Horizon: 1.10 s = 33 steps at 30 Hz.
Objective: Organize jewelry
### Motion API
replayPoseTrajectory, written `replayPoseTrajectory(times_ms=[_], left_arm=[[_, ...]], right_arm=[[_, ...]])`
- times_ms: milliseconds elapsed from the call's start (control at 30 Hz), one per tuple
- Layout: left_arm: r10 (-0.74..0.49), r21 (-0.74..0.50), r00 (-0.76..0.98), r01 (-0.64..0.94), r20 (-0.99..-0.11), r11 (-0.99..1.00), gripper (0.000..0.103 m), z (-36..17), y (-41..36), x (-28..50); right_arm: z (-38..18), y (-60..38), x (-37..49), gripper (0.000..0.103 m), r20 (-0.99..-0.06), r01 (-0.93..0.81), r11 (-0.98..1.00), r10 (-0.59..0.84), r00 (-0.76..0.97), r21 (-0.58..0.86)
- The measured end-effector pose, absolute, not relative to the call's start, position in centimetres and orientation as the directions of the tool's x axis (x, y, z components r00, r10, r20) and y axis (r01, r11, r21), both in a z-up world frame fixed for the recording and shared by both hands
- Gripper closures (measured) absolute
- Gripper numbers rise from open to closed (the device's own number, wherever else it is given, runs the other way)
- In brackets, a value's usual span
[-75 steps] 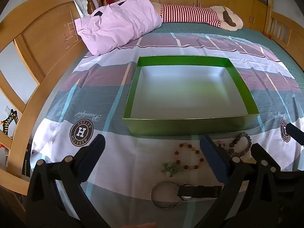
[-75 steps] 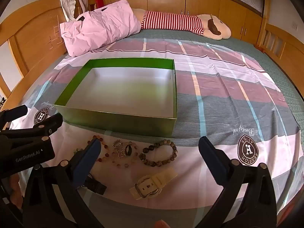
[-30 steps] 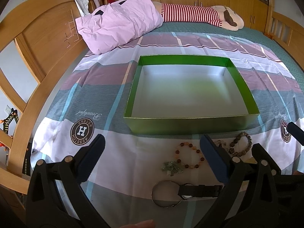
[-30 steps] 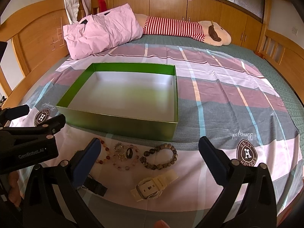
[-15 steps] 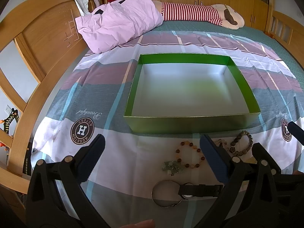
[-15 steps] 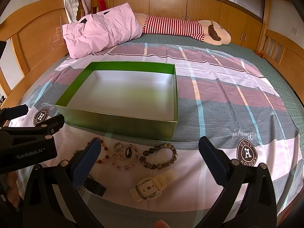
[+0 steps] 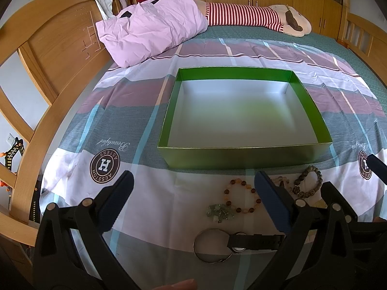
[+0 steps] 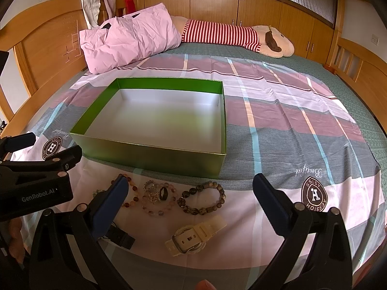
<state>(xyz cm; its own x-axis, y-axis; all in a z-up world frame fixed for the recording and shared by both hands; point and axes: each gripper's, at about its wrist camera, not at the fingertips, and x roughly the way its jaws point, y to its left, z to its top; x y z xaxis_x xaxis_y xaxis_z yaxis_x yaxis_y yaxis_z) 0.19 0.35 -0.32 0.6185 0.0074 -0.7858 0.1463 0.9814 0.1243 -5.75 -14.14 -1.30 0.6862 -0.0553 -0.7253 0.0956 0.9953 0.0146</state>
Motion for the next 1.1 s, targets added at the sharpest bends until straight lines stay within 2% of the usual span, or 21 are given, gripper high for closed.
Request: replayPoseTrajectory(times_ms=[1100], left_arm=[[0.014,0.130,0.613,0.145,-0.790,0.981,0.002,-0.93,0.61,-0.30]], right_arm=[[-1.77,-14.11,-5.84,0.001,-0.729,0.093,0.996,-0.058,0.682,0.009]])
